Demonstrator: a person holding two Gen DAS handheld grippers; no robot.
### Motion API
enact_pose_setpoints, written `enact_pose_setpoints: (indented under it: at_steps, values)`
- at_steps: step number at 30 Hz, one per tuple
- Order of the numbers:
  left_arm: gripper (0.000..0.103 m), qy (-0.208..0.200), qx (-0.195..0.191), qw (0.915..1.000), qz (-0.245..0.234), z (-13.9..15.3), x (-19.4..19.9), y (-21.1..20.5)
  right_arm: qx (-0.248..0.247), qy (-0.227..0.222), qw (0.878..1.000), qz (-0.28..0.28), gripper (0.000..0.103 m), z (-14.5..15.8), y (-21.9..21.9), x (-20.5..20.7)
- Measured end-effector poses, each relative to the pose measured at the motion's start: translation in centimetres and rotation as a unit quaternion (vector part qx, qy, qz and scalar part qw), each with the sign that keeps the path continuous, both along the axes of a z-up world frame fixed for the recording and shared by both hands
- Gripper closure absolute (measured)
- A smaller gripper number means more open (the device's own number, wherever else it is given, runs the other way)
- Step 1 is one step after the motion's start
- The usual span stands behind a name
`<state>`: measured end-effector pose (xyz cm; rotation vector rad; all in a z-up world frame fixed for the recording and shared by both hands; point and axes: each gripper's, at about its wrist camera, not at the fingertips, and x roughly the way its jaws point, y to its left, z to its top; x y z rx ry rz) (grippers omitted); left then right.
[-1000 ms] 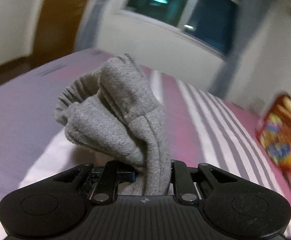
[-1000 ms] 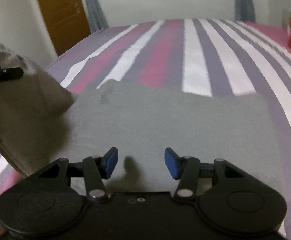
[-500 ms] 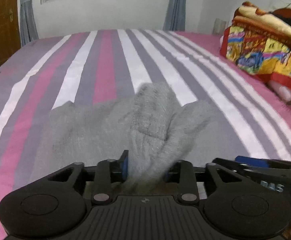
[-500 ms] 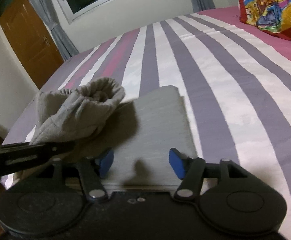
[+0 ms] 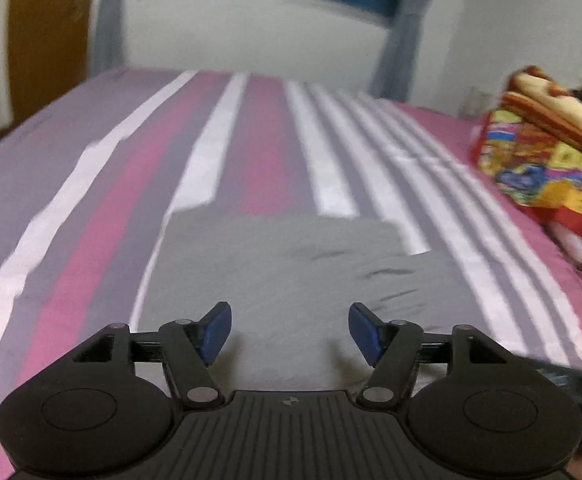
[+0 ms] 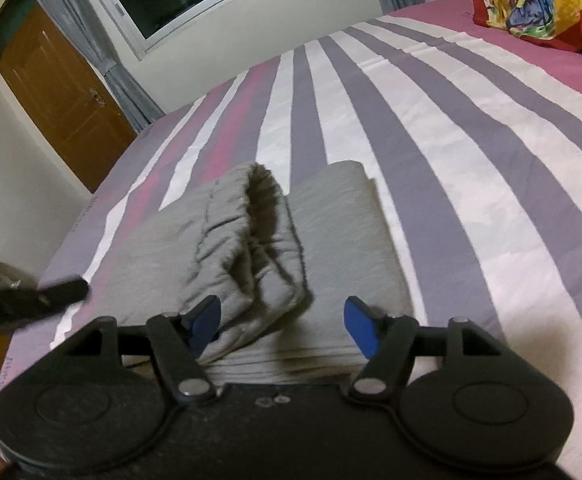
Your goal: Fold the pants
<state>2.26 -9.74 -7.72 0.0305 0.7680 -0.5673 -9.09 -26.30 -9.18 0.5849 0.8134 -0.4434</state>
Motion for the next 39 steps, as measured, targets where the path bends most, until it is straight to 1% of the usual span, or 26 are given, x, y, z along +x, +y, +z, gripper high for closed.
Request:
enact_pose_setpoints:
  at_steps: [2,3,4,5,7,10,13,14,16,17,19,22,23,25,27,30,32,33,35,36,38,39]
  values:
    - [0.038,0.031,0.011,0.9993,0.019,-2.1,0.9,0.9,0.009,-0.006,1.000,0.002,0.027,0.1,0.3,0.4]
    - [0.038,0.052,0.015,0.9983,0.020,-3.4,1.3,1.0,0.015,-0.008,1.000,0.002,0.025,0.1,0.5,0.7]
    - [0.038,0.069,0.016,0.9973,0.018,-4.5,1.5,1.1,0.021,-0.009,1.000,0.004,0.024,-0.1,0.7,1.0]
    - [0.038,0.074,0.016,0.9970,0.017,-5.4,1.5,1.3,0.030,-0.008,0.999,0.007,0.024,-0.3,0.9,1.4]
    - [0.038,0.058,0.018,0.9980,0.014,-5.9,0.9,1.5,0.055,-0.004,0.998,0.005,0.024,-1.0,0.9,2.2]
    - [0.038,0.055,0.018,0.9982,0.013,-6.0,0.6,1.4,0.079,0.002,0.997,-0.013,0.026,-2.1,0.7,3.2]
    - [0.037,0.058,0.010,0.9982,0.013,-6.0,0.8,1.8,0.088,0.010,0.996,-0.023,0.030,-3.1,0.6,4.4]
    - [0.037,0.058,0.008,0.9982,0.013,-6.0,0.7,1.9,0.088,0.016,0.996,-0.025,0.037,-3.4,0.6,4.8]
    - [0.036,0.058,0.004,0.9982,0.015,-5.8,1.0,2.1,0.077,0.012,0.997,-0.022,0.049,-3.7,1.0,5.3]
    - [0.036,0.058,0.002,0.9982,0.018,-5.8,1.0,2.4,0.056,0.013,0.998,-0.013,0.053,-3.5,1.5,5.5]
    - [0.036,0.056,0.000,0.9982,0.023,-5.7,1.2,2.7,0.011,0.006,1.000,0.011,0.057,-2.7,2.8,5.7]
    - [0.036,0.043,-0.014,0.9980,0.044,-5.1,1.2,3.5,-0.056,-0.027,0.997,0.045,0.061,-0.3,4.5,5.5]
    - [0.036,0.037,-0.018,0.9979,0.050,-4.8,1.1,3.6,-0.072,-0.036,0.995,0.052,0.061,0.4,4.8,5.5]
    - [0.036,0.023,-0.020,0.9984,0.048,-4.2,0.8,3.5,-0.090,-0.055,0.993,0.057,0.061,1.6,4.8,5.1]
    - [0.036,0.009,-0.016,0.9990,0.041,-3.8,0.6,3.0,-0.093,-0.067,0.992,0.054,0.061,2.4,3.9,4.6]
    - [0.036,0.014,-0.009,0.9994,0.031,-4.0,0.4,1.9,-0.089,-0.069,0.993,0.034,0.061,2.6,2.3,3.4]
    - [0.036,0.021,0.002,0.9995,0.023,-4.7,0.4,1.1,-0.075,-0.061,0.995,0.010,0.061,1.9,1.2,2.1]
    - [0.036,0.026,0.009,0.9995,0.017,-5.1,0.4,0.6,-0.064,-0.053,0.997,-0.005,0.061,1.0,0.5,1.4]
    - [0.036,0.021,0.033,0.9992,0.014,-5.9,0.3,-0.1,-0.021,-0.015,0.999,-0.022,0.058,-1.3,-0.8,0.7]
    - [0.036,0.014,0.040,0.9990,0.012,-6.0,0.2,-0.4,-0.008,-0.005,1.000,-0.028,0.056,-2.2,-1.1,0.4]
    - [0.036,0.013,0.043,0.9989,0.012,-5.9,0.1,-0.5,-0.005,-0.005,1.000,-0.026,0.049,-2.3,-1.2,0.0]
    - [0.036,0.014,0.042,0.9990,0.012,-5.8,0.0,-0.4,-0.017,-0.005,1.000,-0.019,0.047,-1.8,-0.9,0.1]
